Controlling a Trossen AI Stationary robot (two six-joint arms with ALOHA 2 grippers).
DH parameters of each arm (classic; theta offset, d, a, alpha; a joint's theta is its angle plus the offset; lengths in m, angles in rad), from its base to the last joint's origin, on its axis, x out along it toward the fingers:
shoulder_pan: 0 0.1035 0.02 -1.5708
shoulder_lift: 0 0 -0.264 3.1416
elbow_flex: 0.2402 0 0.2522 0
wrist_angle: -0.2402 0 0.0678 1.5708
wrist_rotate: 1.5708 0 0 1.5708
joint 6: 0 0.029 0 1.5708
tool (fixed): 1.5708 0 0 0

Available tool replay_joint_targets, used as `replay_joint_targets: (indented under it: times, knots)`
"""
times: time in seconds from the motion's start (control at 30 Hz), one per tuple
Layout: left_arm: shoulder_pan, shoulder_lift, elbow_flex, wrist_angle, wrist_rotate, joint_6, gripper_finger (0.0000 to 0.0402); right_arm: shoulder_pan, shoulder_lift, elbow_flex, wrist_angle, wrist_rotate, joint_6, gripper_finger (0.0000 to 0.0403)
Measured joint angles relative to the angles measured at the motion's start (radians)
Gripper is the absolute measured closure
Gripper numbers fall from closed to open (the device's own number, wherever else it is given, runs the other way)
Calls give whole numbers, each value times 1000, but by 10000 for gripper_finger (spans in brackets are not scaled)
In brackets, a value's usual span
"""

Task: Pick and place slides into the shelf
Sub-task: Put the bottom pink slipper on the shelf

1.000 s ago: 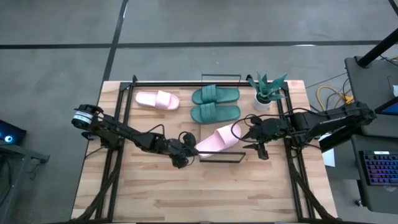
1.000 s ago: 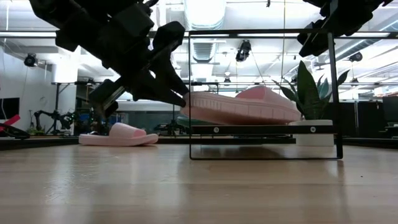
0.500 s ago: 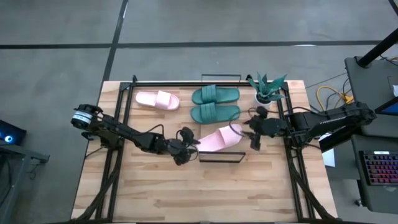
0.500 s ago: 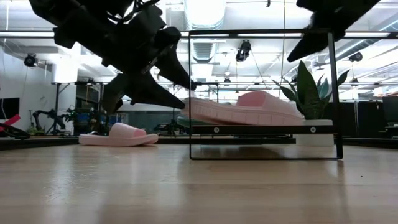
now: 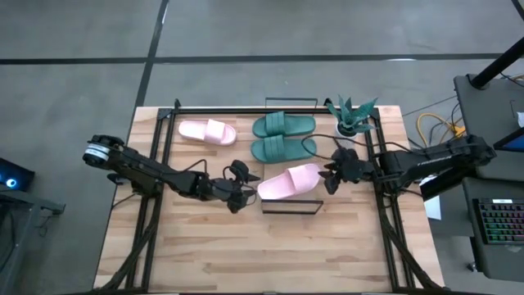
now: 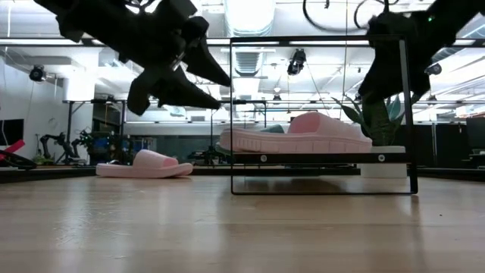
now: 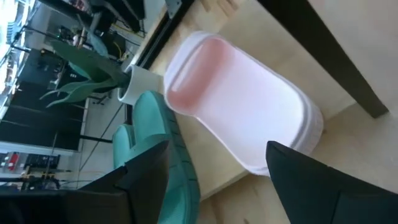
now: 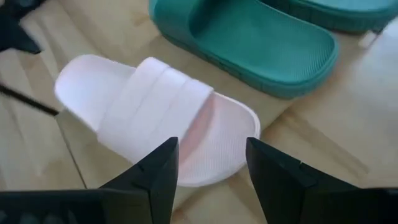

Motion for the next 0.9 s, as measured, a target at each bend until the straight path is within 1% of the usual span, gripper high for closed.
replay_joint_targets:
  times: [0.13,0.3,0.37,0.47,0.67,0.8,0.9]
  knots:
    - [0,-38,-4,-12,-1,-20,154,-3,-8,-63,109,-5,63,225]
    - [0,-69,-16,-12,-25,-23,154,-15,-16,-139,307,-81,54,225]
    - [0,-72,-19,-12,-38,-23,154,-26,-13,-172,325,-104,65,225]
    - [-1,-72,-21,-22,-54,-24,154,-42,-13,-213,356,-106,100,225]
    - [-1,-71,-21,-28,-55,-24,154,-50,-11,-247,411,-109,109,225]
    - [-1,-71,-21,-28,-58,-25,154,-50,-10,-276,488,-150,110,225]
    - [-1,-71,-21,-28,-60,-25,154,-50,-11,-287,471,-158,110,225]
